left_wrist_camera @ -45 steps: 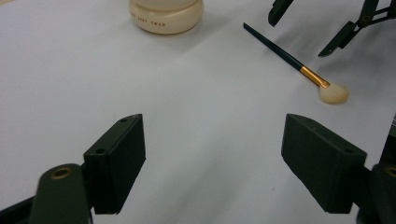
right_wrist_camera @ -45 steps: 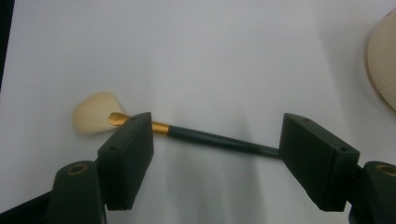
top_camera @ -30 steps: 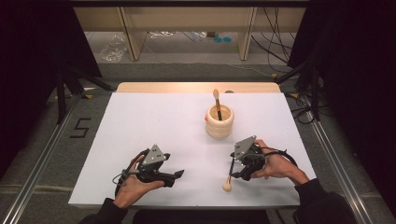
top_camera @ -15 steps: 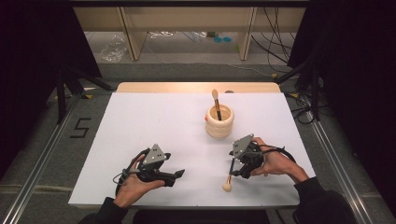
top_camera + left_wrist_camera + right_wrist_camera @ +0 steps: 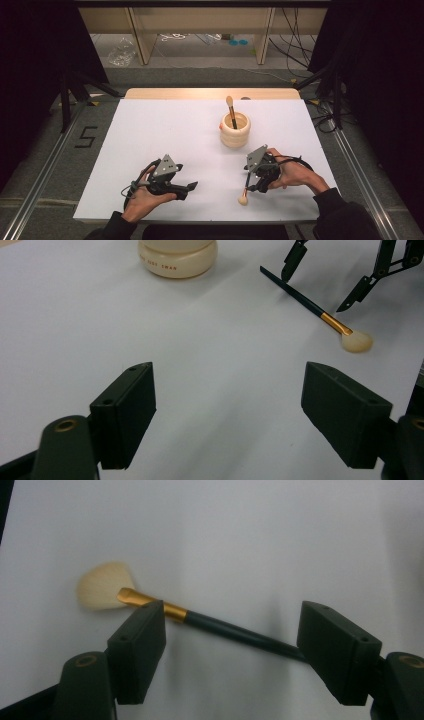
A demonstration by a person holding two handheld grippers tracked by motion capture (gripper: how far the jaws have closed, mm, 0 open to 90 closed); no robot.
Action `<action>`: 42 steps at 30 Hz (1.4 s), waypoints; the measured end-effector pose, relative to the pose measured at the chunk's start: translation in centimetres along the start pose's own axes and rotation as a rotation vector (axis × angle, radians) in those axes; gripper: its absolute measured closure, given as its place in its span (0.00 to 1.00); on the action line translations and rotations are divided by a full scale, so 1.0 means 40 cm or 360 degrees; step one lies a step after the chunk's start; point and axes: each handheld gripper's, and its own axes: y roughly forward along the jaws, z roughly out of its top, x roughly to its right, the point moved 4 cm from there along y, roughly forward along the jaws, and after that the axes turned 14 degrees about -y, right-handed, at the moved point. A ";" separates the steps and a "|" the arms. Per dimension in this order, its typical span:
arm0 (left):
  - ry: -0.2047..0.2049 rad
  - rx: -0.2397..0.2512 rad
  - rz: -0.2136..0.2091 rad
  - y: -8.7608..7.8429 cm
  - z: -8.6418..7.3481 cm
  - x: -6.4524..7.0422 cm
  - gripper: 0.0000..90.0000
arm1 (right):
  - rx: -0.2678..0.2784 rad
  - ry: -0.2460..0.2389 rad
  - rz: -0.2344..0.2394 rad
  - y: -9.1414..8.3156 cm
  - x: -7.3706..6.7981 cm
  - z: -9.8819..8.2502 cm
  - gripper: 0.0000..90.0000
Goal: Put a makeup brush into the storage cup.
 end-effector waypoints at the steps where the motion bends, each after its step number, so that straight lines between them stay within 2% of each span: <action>1: 0.0019 -0.0020 0.0005 -0.002 0.000 -0.003 0.24 | -0.0012 0.0000 0.0005 0.002 0.000 0.000 0.32; 8: 0.0019 -0.0006 0.0021 -0.003 0.000 -0.003 0.24 | -0.0075 -0.0020 0.0015 0.008 0.005 0.001 0.34; 10: 0.0017 -0.0008 0.0020 -0.003 0.000 -0.003 0.24 | -0.0119 -0.0070 0.0028 0.008 0.009 -0.005 0.35; 12: 0.0017 -0.0009 0.0019 -0.004 0.000 -0.003 0.24 | -0.0117 -0.0072 0.0035 0.009 0.011 -0.006 0.36; 23: 0.0009 -0.0003 0.0019 -0.004 0.000 -0.001 0.24 | -0.0139 -0.0041 0.0085 0.006 0.009 0.001 0.52; 25: 0.0021 -0.0002 0.0016 -0.004 0.000 -0.002 0.24 | -0.0145 -0.0029 0.0096 0.005 0.007 0.002 0.54; 27: 0.0018 -0.0017 0.0021 -0.006 0.001 -0.003 0.24 | -0.0158 0.0008 0.0139 0.003 0.004 0.004 0.59; 30: 0.0017 -0.0017 0.0022 -0.006 0.000 -0.002 0.24 | -0.0173 0.0023 0.0136 0.003 0.004 0.004 0.64; 38: 0.0017 -0.0009 0.0014 -0.005 0.001 -0.003 0.24 | -0.0251 0.0067 0.0169 0.000 0.004 0.008 0.73; 42: 0.0018 -0.0006 0.0014 -0.005 0.001 -0.002 0.24 | -0.0291 0.0061 0.0172 0.000 0.002 0.014 0.76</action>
